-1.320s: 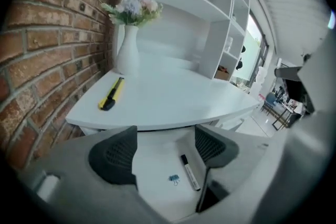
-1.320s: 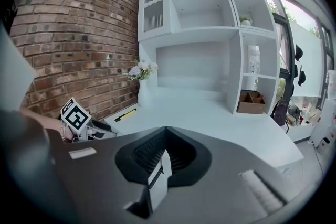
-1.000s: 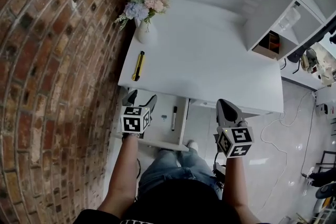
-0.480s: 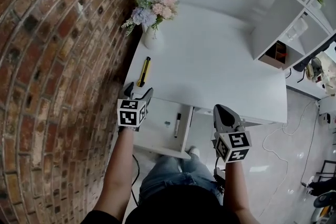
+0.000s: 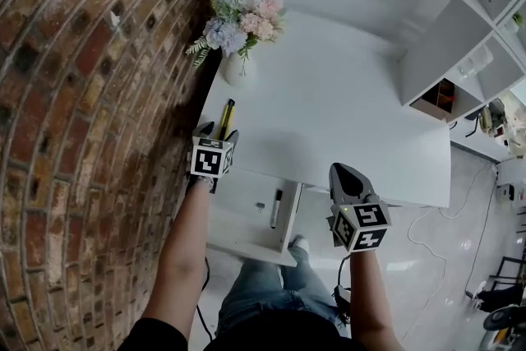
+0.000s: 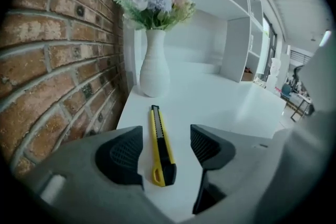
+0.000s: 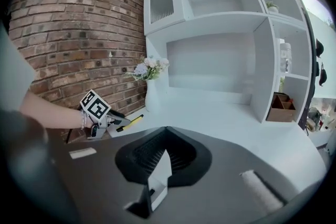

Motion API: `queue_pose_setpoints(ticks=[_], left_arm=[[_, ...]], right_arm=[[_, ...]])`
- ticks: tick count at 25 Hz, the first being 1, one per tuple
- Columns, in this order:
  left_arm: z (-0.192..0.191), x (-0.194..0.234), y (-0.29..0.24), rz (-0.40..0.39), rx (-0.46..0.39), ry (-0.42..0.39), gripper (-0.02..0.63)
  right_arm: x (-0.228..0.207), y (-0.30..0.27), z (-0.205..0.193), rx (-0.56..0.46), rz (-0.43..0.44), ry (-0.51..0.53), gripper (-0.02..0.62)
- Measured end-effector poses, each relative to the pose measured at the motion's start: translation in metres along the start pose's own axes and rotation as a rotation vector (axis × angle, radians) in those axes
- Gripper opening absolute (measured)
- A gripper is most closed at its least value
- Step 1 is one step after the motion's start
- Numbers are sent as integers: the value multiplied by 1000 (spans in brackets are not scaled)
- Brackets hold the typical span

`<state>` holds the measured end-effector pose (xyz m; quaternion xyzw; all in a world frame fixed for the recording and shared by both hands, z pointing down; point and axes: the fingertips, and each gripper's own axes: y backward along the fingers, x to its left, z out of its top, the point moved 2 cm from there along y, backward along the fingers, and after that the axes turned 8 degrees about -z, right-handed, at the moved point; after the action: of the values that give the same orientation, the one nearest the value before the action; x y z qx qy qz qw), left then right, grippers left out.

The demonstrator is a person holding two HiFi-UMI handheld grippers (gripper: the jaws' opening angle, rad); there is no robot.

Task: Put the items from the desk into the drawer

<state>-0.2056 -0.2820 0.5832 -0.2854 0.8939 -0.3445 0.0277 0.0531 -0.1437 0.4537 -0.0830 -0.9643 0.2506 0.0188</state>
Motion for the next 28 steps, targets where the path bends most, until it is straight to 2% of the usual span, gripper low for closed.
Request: queue_pose_setpoints(ticks=[4,8,11,15,16,18,23,28], left_arm=[[-5,11,-24,1,90,28,255],[-6,17,-40,21,156,50,208],[-6,20,-42,44,183,68,204],[-6,20,-42,22,202,55,201],[-5,21,-42,18,204,62,190],[-5,25,-41,22,198,102,122],[-4,24,-36,48,186,143,115],[9,5,-8,36,88,144,114]], right_arm=[[10,-22,8,36,29,-43,8],[16,-34,10,61,39,4,8],[17,-36,8,71,37,14,8],[16,-34,-3,97,28,3,8],[16,-34,-6,105,30,0,8],[18,-32,-11,115,37,3,8],[21,-28,-8,109,56,32,8],[22,-17,6,75,78,47,8]])
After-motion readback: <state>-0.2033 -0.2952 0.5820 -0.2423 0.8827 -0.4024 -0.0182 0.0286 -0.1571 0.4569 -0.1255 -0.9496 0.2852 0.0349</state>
